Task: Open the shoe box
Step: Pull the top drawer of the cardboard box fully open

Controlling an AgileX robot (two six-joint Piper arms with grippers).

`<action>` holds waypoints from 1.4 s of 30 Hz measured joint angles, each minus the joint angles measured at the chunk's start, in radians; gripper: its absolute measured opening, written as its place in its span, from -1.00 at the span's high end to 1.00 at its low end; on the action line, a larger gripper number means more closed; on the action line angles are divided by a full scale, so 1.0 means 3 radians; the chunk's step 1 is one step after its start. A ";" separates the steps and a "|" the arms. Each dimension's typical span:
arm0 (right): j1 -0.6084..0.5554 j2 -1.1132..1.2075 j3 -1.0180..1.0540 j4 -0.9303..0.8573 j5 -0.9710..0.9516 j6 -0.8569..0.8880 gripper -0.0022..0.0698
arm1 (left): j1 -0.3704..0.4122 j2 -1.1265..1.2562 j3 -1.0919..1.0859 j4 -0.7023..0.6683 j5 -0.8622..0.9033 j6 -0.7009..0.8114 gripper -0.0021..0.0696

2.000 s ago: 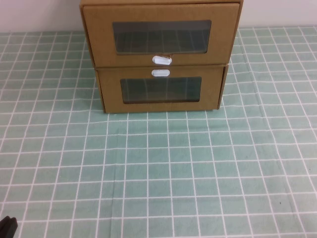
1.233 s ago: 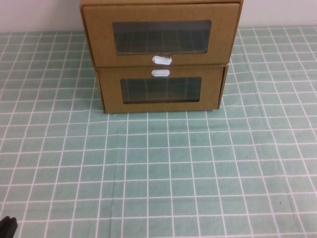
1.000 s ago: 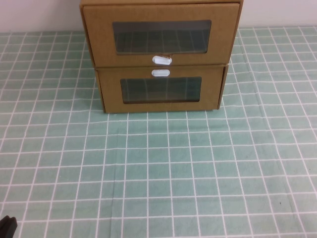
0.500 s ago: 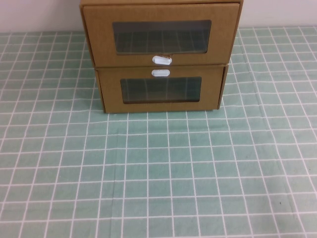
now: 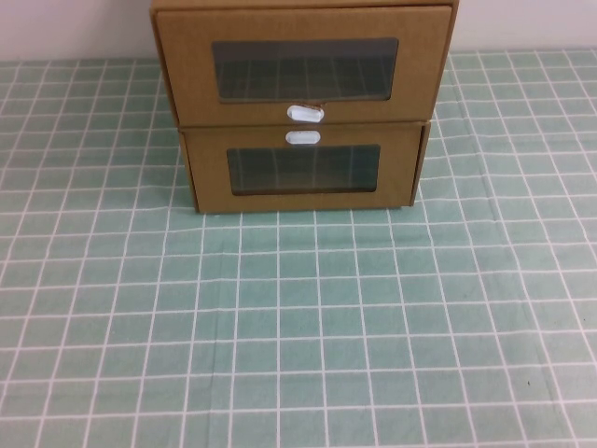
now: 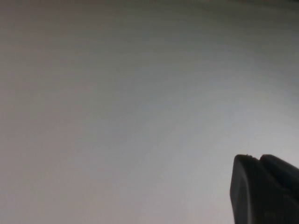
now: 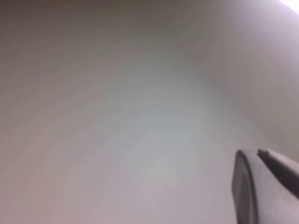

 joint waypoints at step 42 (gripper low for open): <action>0.0343 0.4189 -0.3916 0.0965 0.3977 -0.1829 0.98 | -0.0190 0.5318 -0.5572 -0.1211 0.4651 0.1405 0.96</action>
